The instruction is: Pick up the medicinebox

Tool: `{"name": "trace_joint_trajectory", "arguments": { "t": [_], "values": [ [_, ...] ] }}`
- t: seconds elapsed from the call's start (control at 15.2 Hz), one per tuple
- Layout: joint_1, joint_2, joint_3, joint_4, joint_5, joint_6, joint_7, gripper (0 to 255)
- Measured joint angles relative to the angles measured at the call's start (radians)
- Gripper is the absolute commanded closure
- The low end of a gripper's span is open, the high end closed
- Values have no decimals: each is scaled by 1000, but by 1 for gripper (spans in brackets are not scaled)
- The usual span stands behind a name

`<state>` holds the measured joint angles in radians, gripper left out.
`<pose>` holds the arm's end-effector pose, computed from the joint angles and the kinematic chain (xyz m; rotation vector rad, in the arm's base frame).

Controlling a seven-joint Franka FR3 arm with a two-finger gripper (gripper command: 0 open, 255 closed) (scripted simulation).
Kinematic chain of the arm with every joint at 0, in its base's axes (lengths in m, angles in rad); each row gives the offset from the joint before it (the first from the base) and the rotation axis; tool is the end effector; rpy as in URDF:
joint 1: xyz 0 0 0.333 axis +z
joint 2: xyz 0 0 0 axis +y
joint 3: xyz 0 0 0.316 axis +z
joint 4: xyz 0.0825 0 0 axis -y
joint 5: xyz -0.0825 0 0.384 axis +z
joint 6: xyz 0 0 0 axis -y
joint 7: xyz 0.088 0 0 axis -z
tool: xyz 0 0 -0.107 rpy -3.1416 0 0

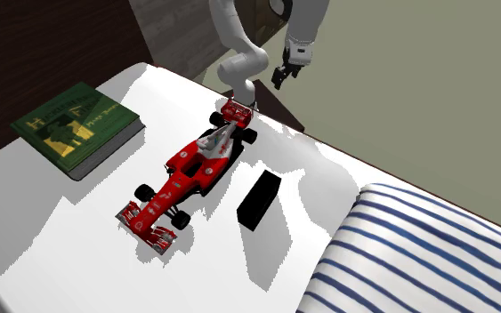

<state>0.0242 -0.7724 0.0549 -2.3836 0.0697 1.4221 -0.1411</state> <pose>0.2904 0.0356 0.5618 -3.0729 -0.3157 0.2919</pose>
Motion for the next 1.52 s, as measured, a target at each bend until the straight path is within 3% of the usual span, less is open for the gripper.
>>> {"name": "trace_joint_trajectory", "arguments": {
  "t": [0.59,1.06,1.52],
  "values": [
    [-74,228,-26,155,-34,107,72,0],
    [-137,447,-62,353,-61,165,143,0],
    [-189,656,-105,599,-75,165,214,0]
  ]
}}
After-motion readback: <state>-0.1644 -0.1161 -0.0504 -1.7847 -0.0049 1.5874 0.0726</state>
